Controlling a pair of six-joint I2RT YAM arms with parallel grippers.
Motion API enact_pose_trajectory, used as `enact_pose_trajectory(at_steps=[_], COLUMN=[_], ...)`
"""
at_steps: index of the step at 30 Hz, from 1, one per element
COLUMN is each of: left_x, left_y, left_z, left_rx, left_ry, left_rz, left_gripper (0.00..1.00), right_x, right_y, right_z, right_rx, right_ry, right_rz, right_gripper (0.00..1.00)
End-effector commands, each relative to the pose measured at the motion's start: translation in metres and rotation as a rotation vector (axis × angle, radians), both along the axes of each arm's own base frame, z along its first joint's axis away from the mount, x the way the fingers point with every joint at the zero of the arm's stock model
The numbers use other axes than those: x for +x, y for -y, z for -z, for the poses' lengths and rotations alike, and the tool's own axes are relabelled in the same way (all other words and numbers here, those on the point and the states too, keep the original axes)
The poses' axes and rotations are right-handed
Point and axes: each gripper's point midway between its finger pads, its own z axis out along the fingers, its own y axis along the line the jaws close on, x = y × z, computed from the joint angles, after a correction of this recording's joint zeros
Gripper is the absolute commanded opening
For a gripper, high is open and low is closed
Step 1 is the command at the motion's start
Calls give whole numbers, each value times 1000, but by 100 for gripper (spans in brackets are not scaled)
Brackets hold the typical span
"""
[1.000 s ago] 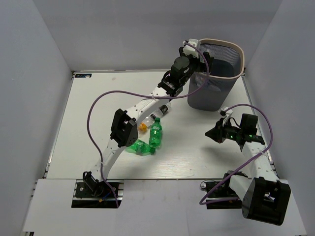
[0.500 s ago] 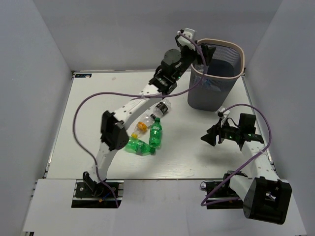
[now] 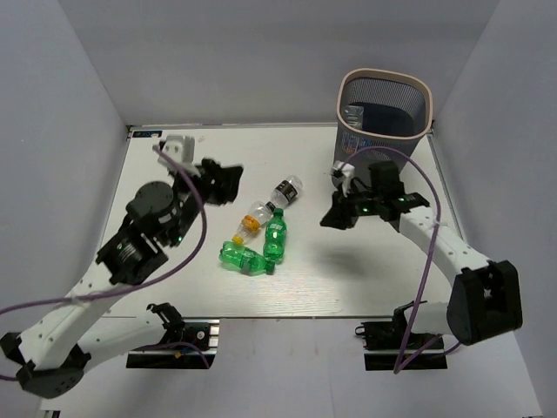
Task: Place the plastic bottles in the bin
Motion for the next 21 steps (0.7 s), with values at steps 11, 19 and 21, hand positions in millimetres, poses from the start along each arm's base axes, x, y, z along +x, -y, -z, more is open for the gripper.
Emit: enact_pose_trajectory(at_steps=[11, 19, 21], left_x=[-74, -96, -98], left_y=[-46, -48, -49], left_z=[225, 250, 251], left_rx=[96, -210, -210], left_ry=[-913, -1022, -1032], left_rz=[-263, -309, -319], left_gripper=[70, 81, 85], right_x=[3, -2, 2], right_y=[-96, -112, -118], right_z=[13, 62, 74], right_rx=[-49, -153, -179], right_ry=[-438, -562, -557], right_rz=[322, 432, 454], right_gripper=[84, 88, 88])
